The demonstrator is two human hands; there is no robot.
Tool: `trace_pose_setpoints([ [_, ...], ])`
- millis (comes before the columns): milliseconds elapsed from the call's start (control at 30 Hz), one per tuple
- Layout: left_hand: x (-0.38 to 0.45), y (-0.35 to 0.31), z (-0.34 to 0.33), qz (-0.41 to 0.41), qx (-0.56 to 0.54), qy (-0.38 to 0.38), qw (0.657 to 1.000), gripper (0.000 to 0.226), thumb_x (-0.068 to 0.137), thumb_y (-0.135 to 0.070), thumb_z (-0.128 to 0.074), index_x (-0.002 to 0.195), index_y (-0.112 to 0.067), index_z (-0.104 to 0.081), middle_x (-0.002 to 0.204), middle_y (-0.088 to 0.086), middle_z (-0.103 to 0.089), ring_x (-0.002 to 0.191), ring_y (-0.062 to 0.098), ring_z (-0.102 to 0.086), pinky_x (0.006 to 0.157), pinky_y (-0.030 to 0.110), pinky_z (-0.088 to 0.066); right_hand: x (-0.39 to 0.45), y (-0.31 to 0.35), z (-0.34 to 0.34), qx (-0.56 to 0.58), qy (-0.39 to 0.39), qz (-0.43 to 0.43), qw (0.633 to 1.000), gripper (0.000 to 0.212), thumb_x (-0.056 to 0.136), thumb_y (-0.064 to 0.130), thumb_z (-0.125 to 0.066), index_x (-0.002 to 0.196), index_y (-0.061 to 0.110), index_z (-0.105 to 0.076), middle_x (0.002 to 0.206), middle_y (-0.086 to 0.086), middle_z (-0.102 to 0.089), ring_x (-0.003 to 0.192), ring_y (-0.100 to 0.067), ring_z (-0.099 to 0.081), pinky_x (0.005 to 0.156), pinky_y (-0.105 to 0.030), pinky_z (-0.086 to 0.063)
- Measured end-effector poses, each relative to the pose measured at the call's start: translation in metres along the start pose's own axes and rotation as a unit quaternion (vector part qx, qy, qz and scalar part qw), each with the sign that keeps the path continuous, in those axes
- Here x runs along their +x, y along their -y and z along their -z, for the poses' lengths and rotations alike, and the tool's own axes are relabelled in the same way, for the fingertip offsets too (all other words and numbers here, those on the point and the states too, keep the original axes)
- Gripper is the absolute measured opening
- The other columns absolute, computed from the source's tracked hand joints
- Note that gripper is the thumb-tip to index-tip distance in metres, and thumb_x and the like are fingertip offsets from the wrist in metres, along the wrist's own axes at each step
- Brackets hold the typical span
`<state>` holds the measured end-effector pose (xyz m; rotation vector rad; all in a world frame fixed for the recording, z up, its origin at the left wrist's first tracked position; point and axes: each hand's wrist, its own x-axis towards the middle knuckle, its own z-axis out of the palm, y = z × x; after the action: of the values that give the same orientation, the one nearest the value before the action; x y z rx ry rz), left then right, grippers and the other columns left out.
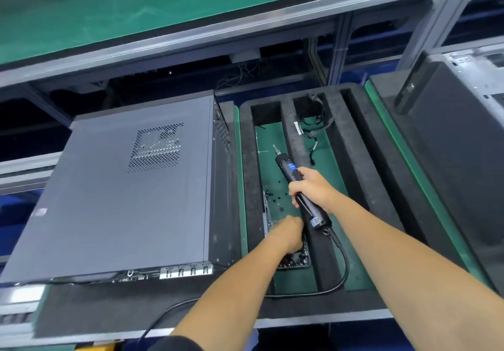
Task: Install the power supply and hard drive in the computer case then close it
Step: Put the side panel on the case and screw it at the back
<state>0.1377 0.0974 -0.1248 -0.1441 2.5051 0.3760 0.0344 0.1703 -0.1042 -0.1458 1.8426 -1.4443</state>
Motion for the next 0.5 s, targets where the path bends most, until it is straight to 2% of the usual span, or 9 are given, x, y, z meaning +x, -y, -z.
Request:
trace_pose_setpoints([
  [133, 0.000, -0.003, -0.004, 0.004, -0.006, 0.015, 1.000, 0.023, 0.082, 0.001, -0.047, 0.103, 0.004, -0.055, 0.106, 0.024, -0.061, 0.093, 0.039, -0.062, 0.066, 0.036, -0.046, -0.001, -0.001, -0.001, 0.000, 0.001, 0.004, 1.000, 0.022, 0.075, -0.004, -0.061, 0.089, 0.008, -0.049, 0.055, -0.002, -0.062, 0.049, -0.026, -0.059, 0.053, -0.033, -0.052],
  [267, 0.000, -0.003, -0.009, 0.008, -0.014, 0.012, 1.000, 0.021, 0.084, 0.002, -0.046, 0.103, 0.004, -0.055, 0.107, 0.025, -0.061, 0.095, 0.039, -0.061, 0.072, 0.038, -0.048, -0.001, -0.001, 0.000, 0.006, 0.002, 0.002, 1.000, 0.024, 0.075, -0.005, -0.061, 0.090, 0.008, -0.048, 0.055, -0.003, -0.061, 0.049, -0.026, -0.059, 0.051, -0.032, -0.051],
  [500, -0.002, -0.001, -0.021, -0.013, 0.076, -0.012, 0.997, 0.028, 0.084, 0.007, -0.050, 0.111, 0.003, -0.056, 0.113, 0.023, -0.061, 0.102, 0.037, -0.060, 0.083, 0.040, -0.048, -0.001, 0.001, 0.000, 0.010, 0.007, 0.003, 1.000, 0.025, 0.076, -0.007, -0.060, 0.097, 0.004, -0.050, 0.059, -0.005, -0.061, 0.049, -0.026, -0.058, 0.050, -0.031, -0.051],
])
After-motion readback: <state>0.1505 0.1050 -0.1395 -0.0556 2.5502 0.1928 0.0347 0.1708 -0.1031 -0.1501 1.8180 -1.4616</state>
